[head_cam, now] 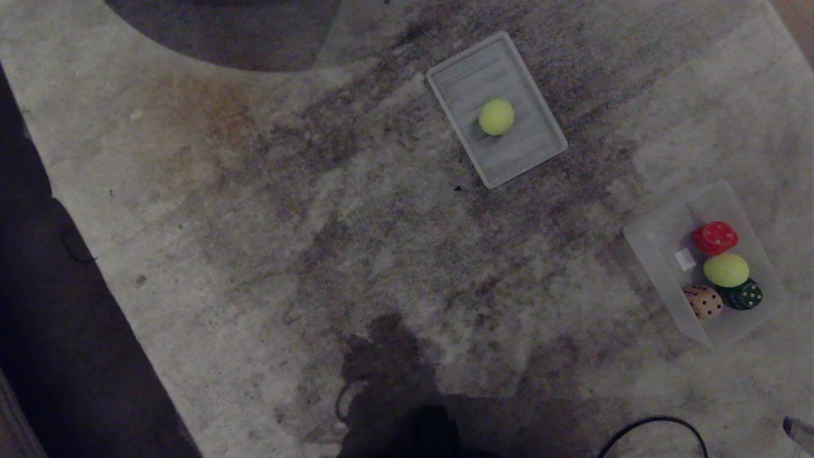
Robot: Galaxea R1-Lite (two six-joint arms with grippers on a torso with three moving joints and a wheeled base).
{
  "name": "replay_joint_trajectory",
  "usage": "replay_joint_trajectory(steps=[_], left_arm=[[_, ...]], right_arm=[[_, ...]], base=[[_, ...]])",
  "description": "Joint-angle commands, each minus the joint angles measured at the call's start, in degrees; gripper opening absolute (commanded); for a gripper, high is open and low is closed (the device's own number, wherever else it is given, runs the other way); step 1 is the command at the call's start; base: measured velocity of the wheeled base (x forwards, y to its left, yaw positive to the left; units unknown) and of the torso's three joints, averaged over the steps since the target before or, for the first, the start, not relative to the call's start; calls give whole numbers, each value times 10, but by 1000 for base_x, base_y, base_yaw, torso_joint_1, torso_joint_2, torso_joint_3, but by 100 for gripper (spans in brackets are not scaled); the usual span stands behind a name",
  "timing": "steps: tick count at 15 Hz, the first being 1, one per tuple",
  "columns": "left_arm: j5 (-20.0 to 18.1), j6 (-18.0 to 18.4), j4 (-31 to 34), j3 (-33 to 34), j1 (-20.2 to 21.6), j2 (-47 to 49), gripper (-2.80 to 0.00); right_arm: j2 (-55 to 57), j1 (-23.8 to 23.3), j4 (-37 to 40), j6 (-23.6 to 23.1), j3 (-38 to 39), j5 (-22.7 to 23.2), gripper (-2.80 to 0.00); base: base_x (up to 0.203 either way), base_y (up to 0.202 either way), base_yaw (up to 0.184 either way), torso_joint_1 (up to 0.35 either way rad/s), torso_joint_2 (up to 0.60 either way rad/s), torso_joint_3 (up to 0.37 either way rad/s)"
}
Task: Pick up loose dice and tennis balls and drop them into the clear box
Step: Pick up the ball on the lid
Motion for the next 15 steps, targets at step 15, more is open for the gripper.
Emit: replay_joint_trajectory(steps=[15], left_arm=[[0,0,0,1,0,1,-280]], right_arm=[[-388,36,123,-29,47,33,-280]], base=[[0,0,0,0,0,0]])
